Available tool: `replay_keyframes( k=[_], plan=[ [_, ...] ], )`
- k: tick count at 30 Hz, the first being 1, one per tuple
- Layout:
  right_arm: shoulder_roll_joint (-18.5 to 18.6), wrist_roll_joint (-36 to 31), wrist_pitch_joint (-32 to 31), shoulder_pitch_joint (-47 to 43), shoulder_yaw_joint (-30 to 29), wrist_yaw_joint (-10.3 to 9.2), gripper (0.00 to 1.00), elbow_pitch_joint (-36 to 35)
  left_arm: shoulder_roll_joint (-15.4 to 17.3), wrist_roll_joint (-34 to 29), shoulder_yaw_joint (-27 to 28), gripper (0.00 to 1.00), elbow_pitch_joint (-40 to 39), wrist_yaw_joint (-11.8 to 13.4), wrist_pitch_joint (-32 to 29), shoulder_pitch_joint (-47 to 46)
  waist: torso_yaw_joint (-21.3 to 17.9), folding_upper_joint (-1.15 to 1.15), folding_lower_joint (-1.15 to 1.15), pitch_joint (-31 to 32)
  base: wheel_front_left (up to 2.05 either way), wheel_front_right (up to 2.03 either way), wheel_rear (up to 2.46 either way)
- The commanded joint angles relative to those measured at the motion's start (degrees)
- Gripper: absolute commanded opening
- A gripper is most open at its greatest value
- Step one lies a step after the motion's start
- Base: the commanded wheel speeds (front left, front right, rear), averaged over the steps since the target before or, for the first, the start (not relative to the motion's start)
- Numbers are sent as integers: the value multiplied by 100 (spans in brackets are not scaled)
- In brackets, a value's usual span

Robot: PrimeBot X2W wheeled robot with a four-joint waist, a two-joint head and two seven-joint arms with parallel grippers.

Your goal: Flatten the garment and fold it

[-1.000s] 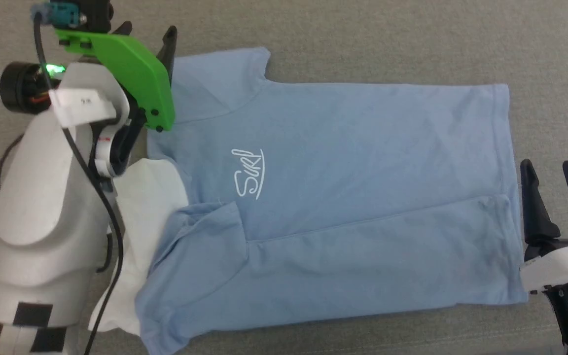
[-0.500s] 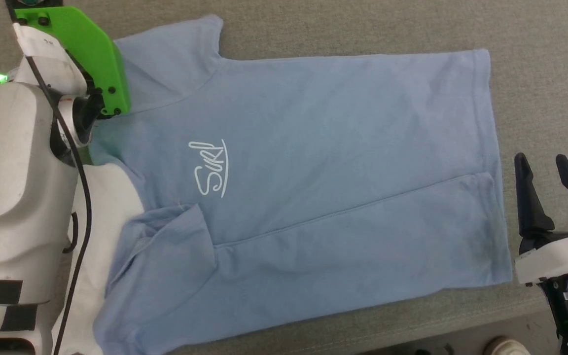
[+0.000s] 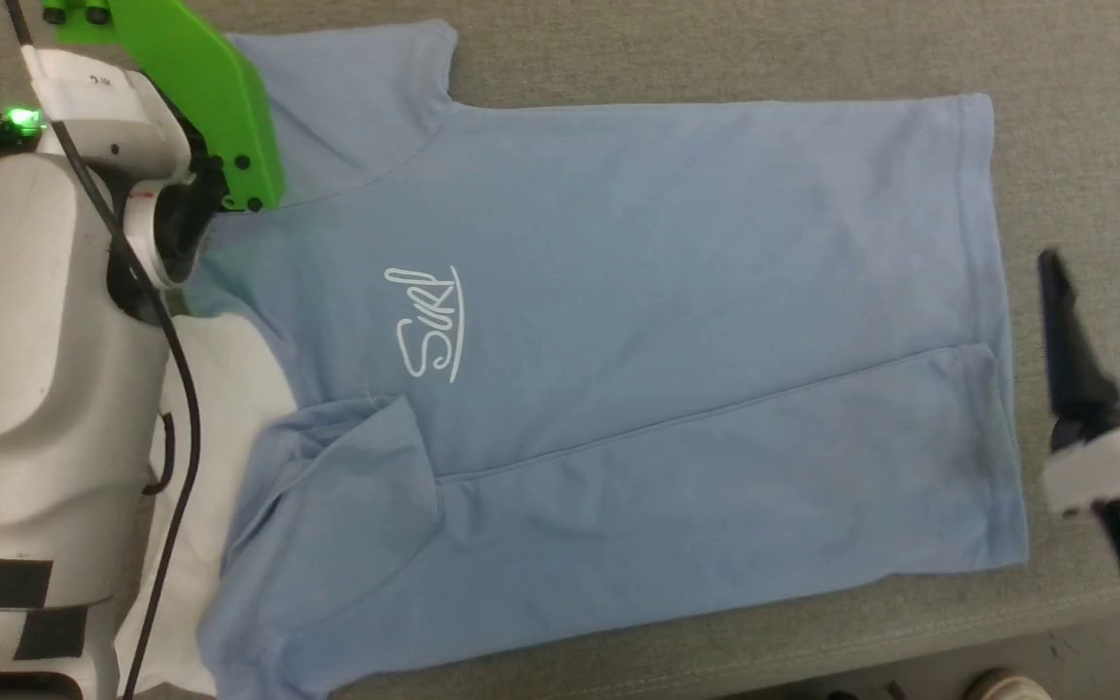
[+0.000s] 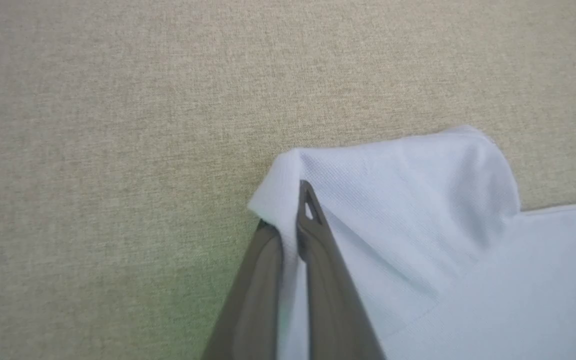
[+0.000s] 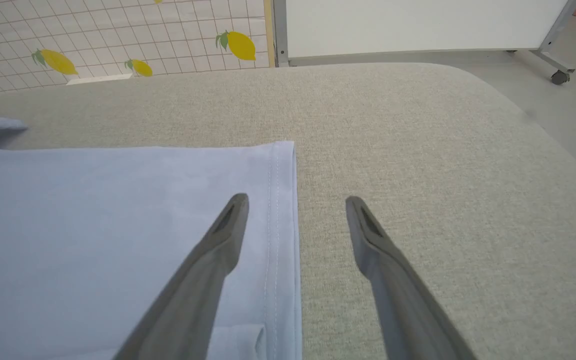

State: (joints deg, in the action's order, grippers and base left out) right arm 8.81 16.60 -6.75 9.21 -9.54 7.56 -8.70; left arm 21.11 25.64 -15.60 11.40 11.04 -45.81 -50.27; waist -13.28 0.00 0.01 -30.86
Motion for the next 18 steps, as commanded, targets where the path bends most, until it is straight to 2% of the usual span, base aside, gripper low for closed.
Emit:
replay_keyframes(
  k=[1, 5, 10, 18],
  plan=[
    [118, 66, -63, 246, 16, -8, 100, -2, -32, 55, -7, 0, -22, -51, 62, 87, 98, 0, -1, 87, 0, 0, 0],
    [466, 280, -472, 825, 45, -8, 100, 204, -93, 126, -40, 0, -36, -122, 165, 143, 215, 0, -1, 90, 0, 0, 0],
    [934, 534, -1233, 1621, 199, -8, 100, 819, -165, 173, -91, 0, -22, -176, 244, 111, 350, 0, -1, -12, 0, 0, 0],
    [1150, 777, -2312, 2488, 384, -8, 100, 1970, -264, 231, -166, 0, 77, -251, 346, 18, 500, 0, -1, -128, 0, 0, 0]
  ],
)
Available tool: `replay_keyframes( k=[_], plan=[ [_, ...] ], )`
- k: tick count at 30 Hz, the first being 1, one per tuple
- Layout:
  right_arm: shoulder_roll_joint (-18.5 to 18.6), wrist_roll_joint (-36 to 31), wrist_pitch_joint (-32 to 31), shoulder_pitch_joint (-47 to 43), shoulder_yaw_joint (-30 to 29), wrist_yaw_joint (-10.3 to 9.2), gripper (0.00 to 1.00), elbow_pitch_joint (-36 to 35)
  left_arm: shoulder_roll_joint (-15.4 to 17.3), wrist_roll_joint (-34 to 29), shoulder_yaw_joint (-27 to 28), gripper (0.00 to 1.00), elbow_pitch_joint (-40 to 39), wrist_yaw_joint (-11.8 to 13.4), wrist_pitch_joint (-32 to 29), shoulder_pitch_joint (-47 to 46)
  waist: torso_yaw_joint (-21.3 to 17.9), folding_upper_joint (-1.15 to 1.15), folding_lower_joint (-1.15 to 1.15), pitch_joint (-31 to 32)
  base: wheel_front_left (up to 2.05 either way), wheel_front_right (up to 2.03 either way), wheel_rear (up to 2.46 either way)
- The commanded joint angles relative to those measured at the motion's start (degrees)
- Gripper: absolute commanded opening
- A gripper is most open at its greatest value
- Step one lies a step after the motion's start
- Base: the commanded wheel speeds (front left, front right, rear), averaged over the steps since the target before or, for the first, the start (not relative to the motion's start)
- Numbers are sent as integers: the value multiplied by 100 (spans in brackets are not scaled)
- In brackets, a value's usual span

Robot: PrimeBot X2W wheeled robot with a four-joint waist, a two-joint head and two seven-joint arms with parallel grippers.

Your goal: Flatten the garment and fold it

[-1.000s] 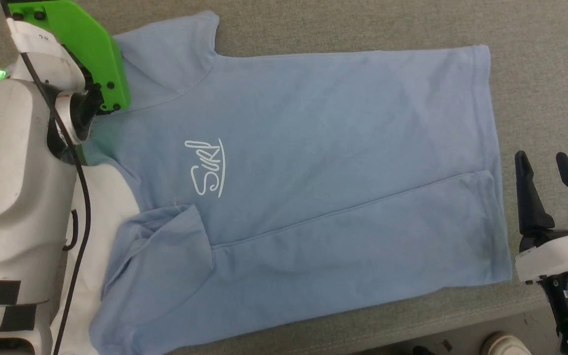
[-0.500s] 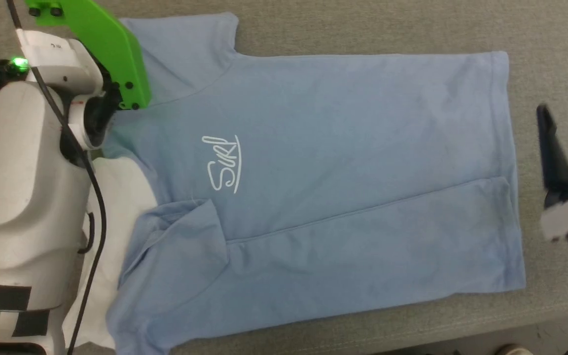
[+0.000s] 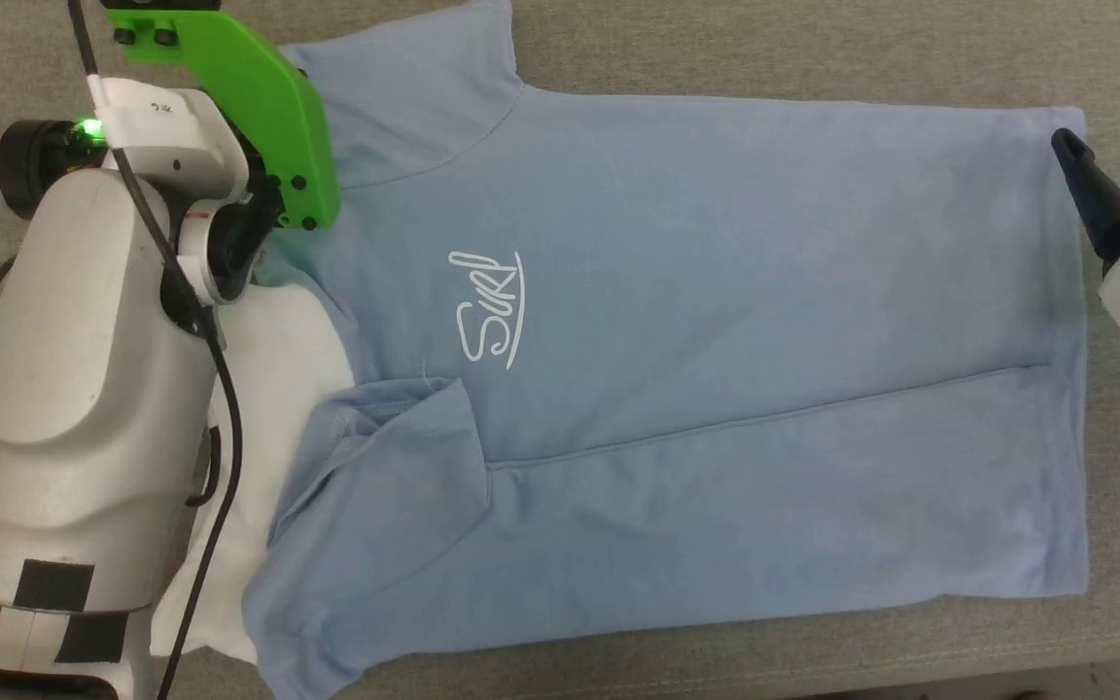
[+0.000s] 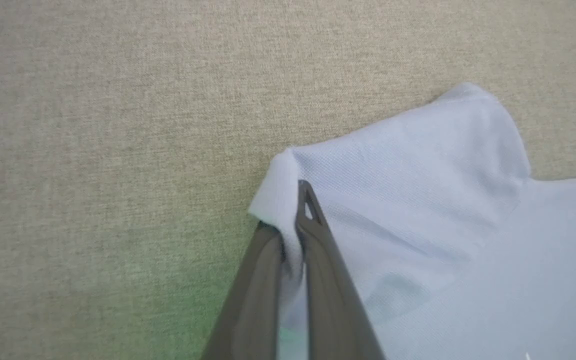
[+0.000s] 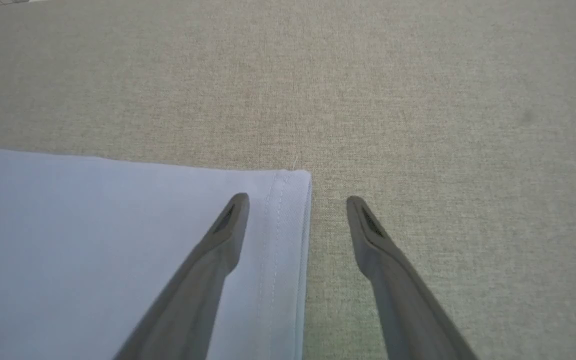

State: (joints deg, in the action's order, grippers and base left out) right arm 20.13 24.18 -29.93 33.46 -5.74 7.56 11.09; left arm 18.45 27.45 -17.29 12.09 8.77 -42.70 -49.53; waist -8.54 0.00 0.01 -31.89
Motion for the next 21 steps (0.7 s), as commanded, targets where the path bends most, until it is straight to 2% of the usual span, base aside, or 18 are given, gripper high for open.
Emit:
replay_keyframes(
  k=[1, 8, 9, 10, 11, 15, 21],
  plan=[
    [33, 15, -32, 133, 16, -8, 100, 83, -7, 51, -2, 0, 13, -23, 43, -69, 40, 0, -1, -37, 0, 0, 0],
    [128, -47, -191, 477, 152, -8, 100, 674, -79, 61, -51, 0, 63, 1, 83, -166, 141, 0, -1, -137, 0, 0, 0],
    [127, -49, -231, 503, 147, -8, 90, 736, -81, 60, -55, 0, 71, 4, 87, -176, 147, 0, -1, -146, 0, 0, 0],
    [125, -54, -249, 536, 149, -8, 40, 779, -82, 58, -62, 0, 82, 6, 89, -188, 153, 0, -1, -157, 0, 0, 0],
    [121, -58, -243, 562, 145, -8, 0, 801, -84, 57, -66, 0, 88, 8, 94, -199, 157, 0, -1, -165, 0, 0, 0],
    [117, -112, -164, 651, 129, -8, 0, 895, -71, 45, -65, 0, 105, -20, 233, -227, 162, 0, -1, -161, 0, 0, 0],
    [113, -94, 112, 623, 158, -8, 0, 924, -52, 96, 38, 0, 81, -158, 813, -107, 165, 0, -1, 27, 0, 0, 0]
  ],
)
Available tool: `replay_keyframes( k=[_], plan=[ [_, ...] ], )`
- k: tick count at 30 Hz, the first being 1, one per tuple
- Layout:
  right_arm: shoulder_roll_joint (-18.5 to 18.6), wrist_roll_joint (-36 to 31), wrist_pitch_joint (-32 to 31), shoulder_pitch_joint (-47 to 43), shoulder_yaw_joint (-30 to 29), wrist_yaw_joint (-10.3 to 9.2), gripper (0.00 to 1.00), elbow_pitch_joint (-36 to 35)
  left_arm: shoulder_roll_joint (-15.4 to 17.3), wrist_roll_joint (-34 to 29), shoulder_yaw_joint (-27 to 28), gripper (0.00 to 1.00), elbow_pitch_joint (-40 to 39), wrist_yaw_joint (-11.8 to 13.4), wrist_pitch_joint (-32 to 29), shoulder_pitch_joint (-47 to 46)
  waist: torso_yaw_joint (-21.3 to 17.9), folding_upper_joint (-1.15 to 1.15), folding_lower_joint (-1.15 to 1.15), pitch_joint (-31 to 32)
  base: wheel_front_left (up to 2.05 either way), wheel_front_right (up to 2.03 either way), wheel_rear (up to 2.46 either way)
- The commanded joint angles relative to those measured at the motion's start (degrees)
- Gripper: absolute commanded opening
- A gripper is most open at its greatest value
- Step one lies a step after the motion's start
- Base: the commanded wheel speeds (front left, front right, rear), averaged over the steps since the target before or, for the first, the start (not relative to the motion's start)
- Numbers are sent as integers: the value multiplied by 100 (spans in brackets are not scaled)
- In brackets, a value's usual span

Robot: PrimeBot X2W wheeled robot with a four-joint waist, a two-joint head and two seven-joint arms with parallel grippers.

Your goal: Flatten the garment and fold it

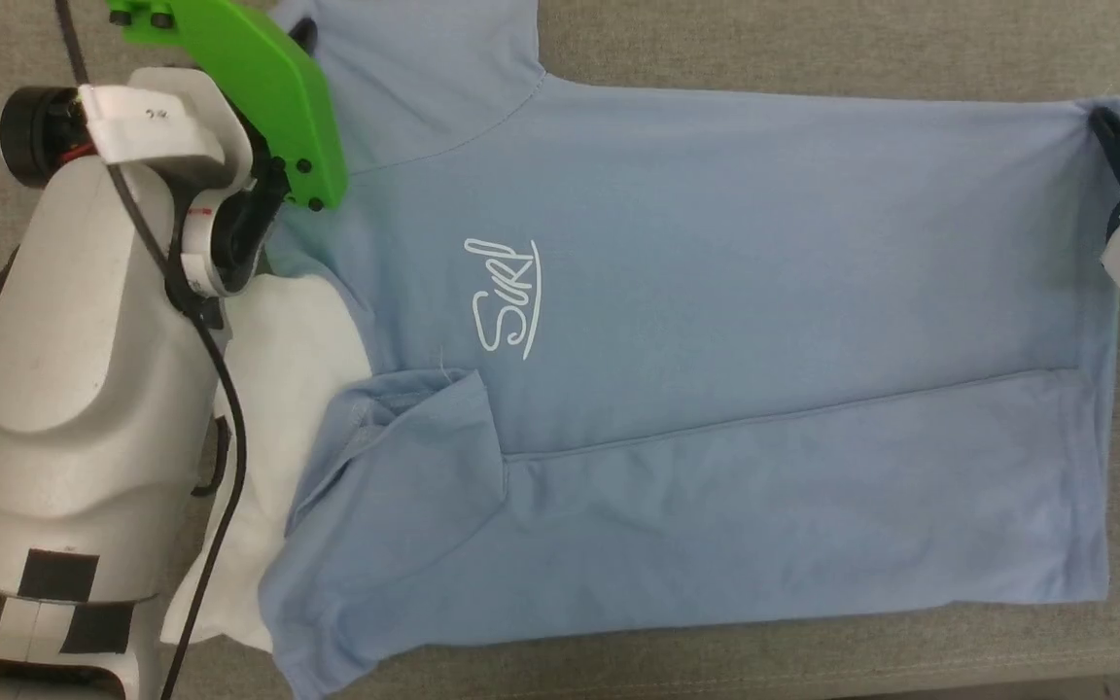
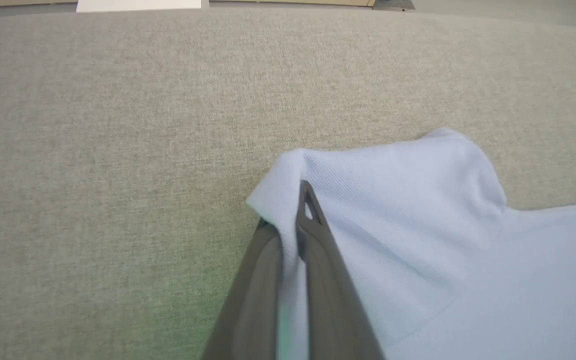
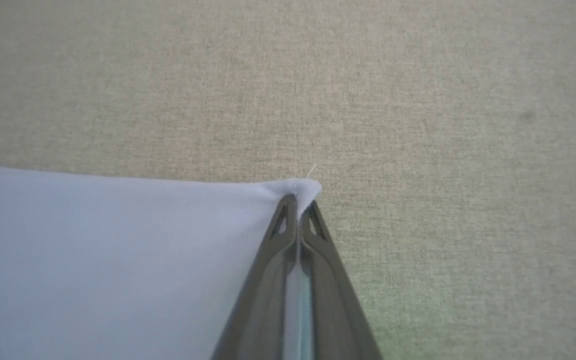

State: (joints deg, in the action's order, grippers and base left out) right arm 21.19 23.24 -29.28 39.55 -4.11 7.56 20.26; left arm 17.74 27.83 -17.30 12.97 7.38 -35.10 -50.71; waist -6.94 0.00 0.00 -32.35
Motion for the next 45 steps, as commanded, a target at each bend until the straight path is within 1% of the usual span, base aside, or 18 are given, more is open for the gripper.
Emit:
replay_keyframes(
  k=[1, 2, 6, 11, 15, 22, 30, 35, 36, 37, 41, 45],
  plan=[
    [11, 14, 95, -12, -4, -8, 0, 0, 23, 66, 52, 0, -32, -50, 159, 47, 9, 0, 0, 119, 0, 0, 0],
    [20, 38, 162, -64, -2, -8, 0, -15, 26, 93, 61, 0, -79, -123, 312, 115, 19, 0, 0, 200, 0, 0, 0],
    [66, 159, 320, -291, -32, -8, 0, -132, 48, 167, 100, 0, -289, -284, 724, 408, 71, 0, 0, 458, 0, 0, 0],
    [131, 297, 473, -676, -104, -8, 0, -429, 87, 249, 163, 0, -669, -386, 1157, 900, 134, 0, 0, 785, 0, 0, 0],
    [87, 406, 504, -1058, -228, -8, 0, -722, 136, 321, 184, 0, -1021, -445, 1368, 1349, 175, 0, 0, 1033, 0, 0, 0],
    [-32, 429, 451, -1724, -441, -8, 0, -1220, 204, 439, 224, 0, -1641, -395, 1490, 2055, 240, 0, 0, 1372, 0, 0, 0],
    [-367, 523, 397, -2424, -752, -8, 0, -1527, 180, 631, 240, 0, -2163, -299, 1664, 3054, 309, 0, 0, 1653, 0, 0, 0],
    [-535, 581, 350, -2794, -1010, -8, 0, -1655, 131, 821, 332, 0, -2318, -220, 1841, 3738, 341, 0, 0, 1714, 0, 0, 0],
    [-625, 604, 287, -3046, -1217, -8, 0, -1748, 117, 979, 362, 0, -2417, -195, 1853, 4169, 365, 0, 0, 1726, 0, 0, 0],
    [-662, 608, 257, -3141, -1290, -8, 0, -1774, 112, 1047, 368, 0, -2452, -189, 1837, 4322, 374, 0, 0, 1730, 0, 0, 0],
    [-776, 588, 143, -3446, -1499, -8, 0, -1809, 112, 1247, 346, 0, -2491, -179, 1727, 4747, 408, 0, 0, 1740, 0, 0, 0],
    [-891, 448, 77, -3627, -1557, -8, 0, -1821, 113, 1302, 276, 0, -2361, -160, 1625, 4901, 419, 0, 0, 1743, 0, 0, 0]
  ],
)
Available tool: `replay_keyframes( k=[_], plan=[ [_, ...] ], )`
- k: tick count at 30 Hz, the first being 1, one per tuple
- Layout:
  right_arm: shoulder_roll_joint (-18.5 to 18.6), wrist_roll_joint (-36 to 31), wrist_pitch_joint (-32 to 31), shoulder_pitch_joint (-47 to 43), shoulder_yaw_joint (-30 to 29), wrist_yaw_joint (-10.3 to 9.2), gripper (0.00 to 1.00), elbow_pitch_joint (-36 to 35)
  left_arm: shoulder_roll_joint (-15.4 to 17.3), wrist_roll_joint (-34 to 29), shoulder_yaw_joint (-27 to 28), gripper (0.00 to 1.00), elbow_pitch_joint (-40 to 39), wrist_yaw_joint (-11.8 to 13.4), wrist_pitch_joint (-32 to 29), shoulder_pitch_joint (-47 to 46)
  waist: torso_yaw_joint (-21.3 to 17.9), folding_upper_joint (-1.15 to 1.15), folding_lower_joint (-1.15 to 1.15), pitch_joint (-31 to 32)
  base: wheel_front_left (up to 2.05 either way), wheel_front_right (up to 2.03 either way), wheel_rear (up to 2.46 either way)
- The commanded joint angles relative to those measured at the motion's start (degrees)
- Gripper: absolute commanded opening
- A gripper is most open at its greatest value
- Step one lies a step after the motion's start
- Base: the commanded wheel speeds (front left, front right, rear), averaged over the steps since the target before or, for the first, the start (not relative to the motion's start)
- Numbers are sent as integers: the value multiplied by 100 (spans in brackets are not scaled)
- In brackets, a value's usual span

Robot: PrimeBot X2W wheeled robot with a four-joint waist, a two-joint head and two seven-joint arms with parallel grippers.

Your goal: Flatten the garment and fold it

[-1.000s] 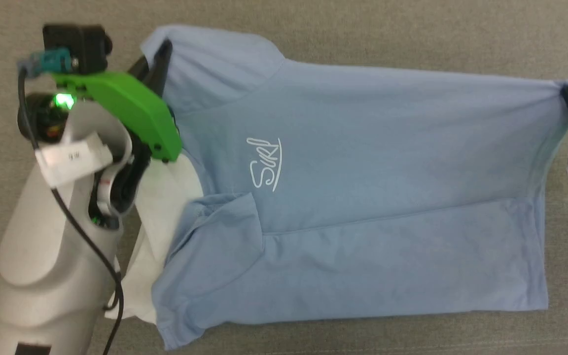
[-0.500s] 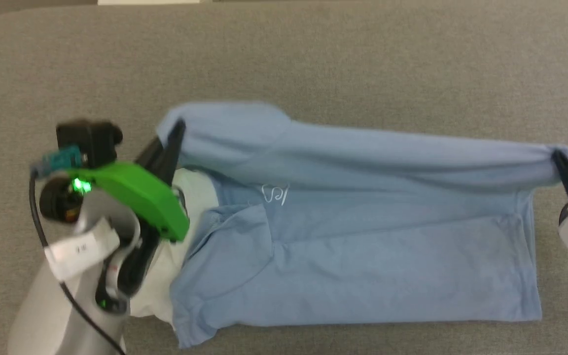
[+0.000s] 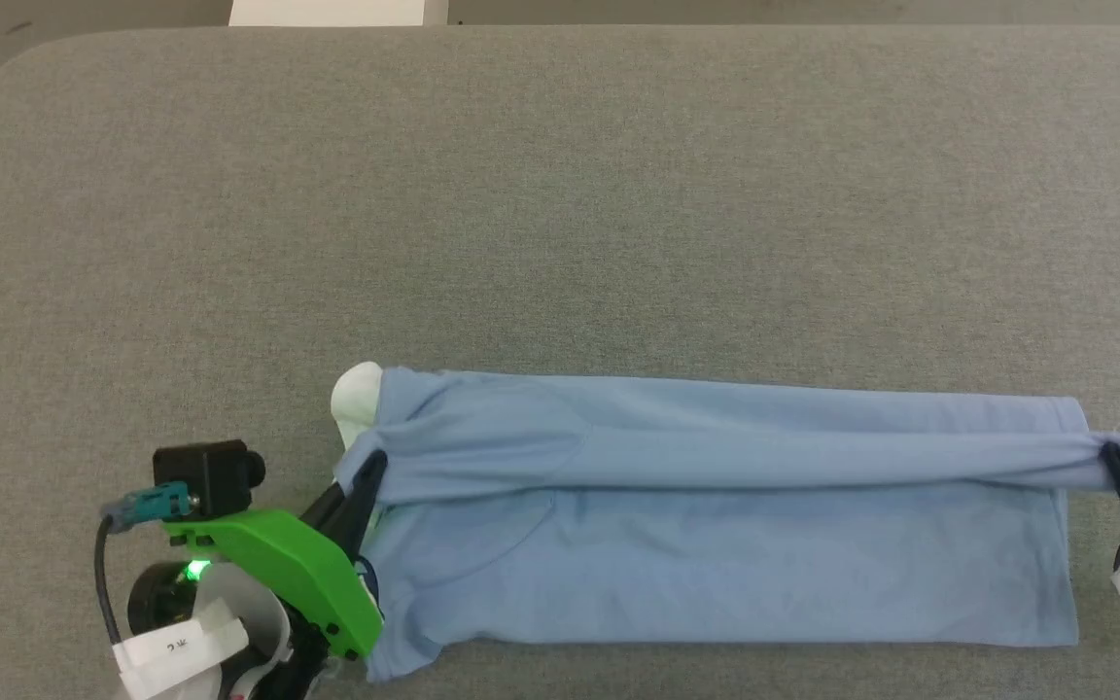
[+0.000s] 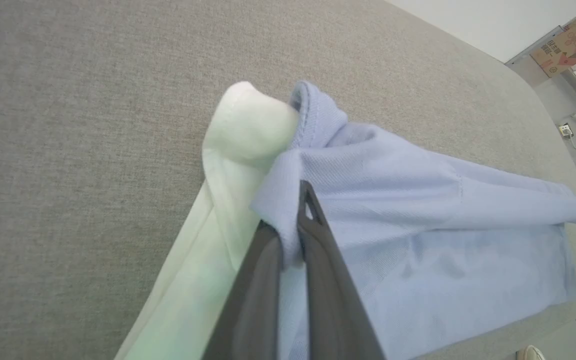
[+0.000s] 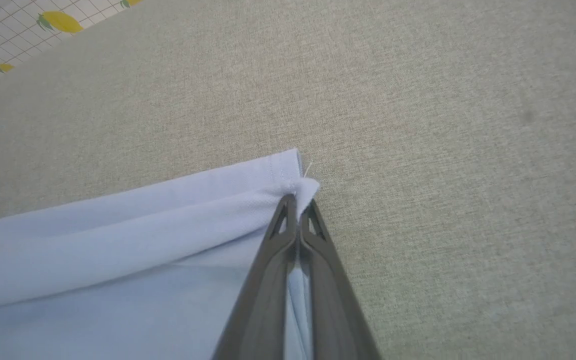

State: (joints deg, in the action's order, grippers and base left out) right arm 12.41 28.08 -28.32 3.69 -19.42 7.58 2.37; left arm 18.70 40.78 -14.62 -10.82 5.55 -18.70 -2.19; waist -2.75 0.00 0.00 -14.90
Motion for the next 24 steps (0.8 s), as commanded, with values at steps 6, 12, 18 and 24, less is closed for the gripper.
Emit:
replay_keyframes(
  k=[6, 12, 18, 24],
  plan=[
    [-123, -252, -8, -13, 70, -9, 0, 151, -26, -21, -126, 0, 362, 28, -127, -118, -25, 0, 0, -46, 0, 0, 0],
    [-137, -419, 56, 247, 277, -9, 0, 566, -117, -101, -180, 0, 907, 177, -222, -471, -80, 0, 0, -175, 0, 0, 0],
    [-77, -497, 221, 525, 385, -9, 100, 942, -176, -153, -188, 89, 1120, 328, -252, -610, -153, 0, 0, -294, 0, 0, 0],
    [-12, -460, 318, 528, 339, -9, 100, 1047, -276, -97, -179, 100, 1029, 367, -159, -574, -124, 0, 0, -178, 0, 0, 0]
  ],
)
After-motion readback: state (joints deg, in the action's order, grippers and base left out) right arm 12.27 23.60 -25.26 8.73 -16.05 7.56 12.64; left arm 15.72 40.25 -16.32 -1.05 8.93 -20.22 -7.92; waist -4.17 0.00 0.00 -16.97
